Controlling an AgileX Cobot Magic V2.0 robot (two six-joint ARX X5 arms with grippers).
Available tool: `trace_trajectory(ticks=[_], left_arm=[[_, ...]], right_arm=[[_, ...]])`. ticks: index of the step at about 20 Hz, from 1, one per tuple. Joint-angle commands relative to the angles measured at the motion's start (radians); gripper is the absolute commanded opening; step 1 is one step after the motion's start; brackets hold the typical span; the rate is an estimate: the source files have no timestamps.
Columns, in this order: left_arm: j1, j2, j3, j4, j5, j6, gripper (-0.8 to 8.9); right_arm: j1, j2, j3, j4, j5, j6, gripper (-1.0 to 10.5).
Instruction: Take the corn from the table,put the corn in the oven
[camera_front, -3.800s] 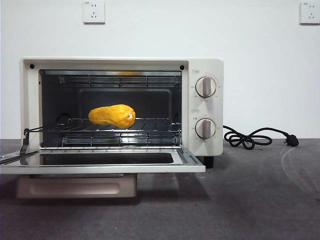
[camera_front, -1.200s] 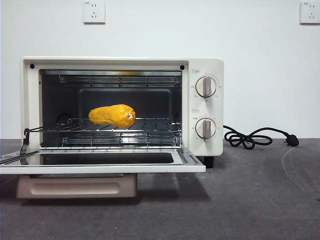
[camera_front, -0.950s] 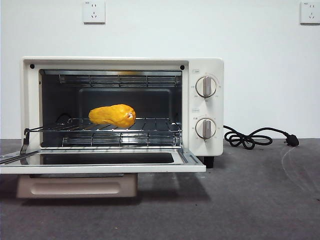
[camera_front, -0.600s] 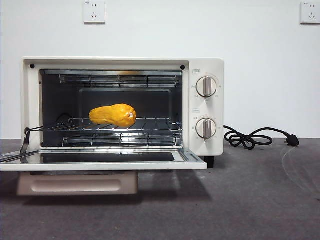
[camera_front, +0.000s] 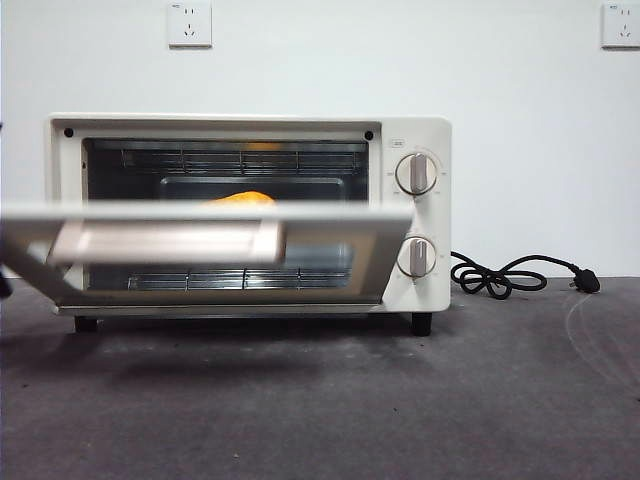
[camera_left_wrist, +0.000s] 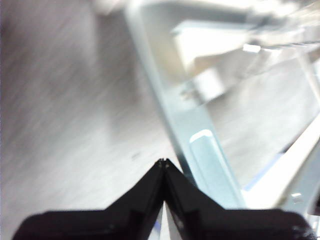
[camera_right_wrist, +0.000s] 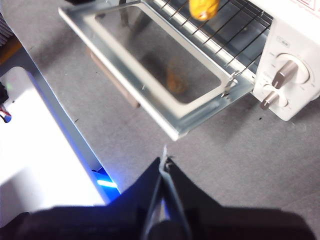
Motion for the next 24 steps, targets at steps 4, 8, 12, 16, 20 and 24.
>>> trace_trajectory(ticks=[4,8,12,16,20,24], left_arm=[[-0.015,-0.021,0.114,-0.005,0.074,-0.012,-0.08],[-0.014,-0.031,0.227,-0.001,0.071,-0.046,-0.08],[-0.014,-0.031,0.328,0.004,0.069,-0.091,-0.08],[-0.014,-0.031,0.381,0.003,0.061,-0.095,-0.08],[-0.014,-0.031,0.407,0.003,-0.001,-0.098,-0.08],[-0.014,-0.031,0.407,-0.032,-0.015,-0.088,-0.08]], right_arm=[[-0.001,0.006,0.001,0.003,-0.004,0.008,-0.1],[-0.001,0.006,0.001,0.003,-0.004,0.008,-0.1],[-0.001,0.006,0.001,0.004,-0.004,0.011,-0.1],[-0.001,0.006,0.001,0.003,-0.004,0.011,-0.1],[-0.001,0.006,0.001,0.003,-0.004,0.011,-0.1],[-0.001,0.006,0.001,0.003,-0.003,0.011,-0.1]])
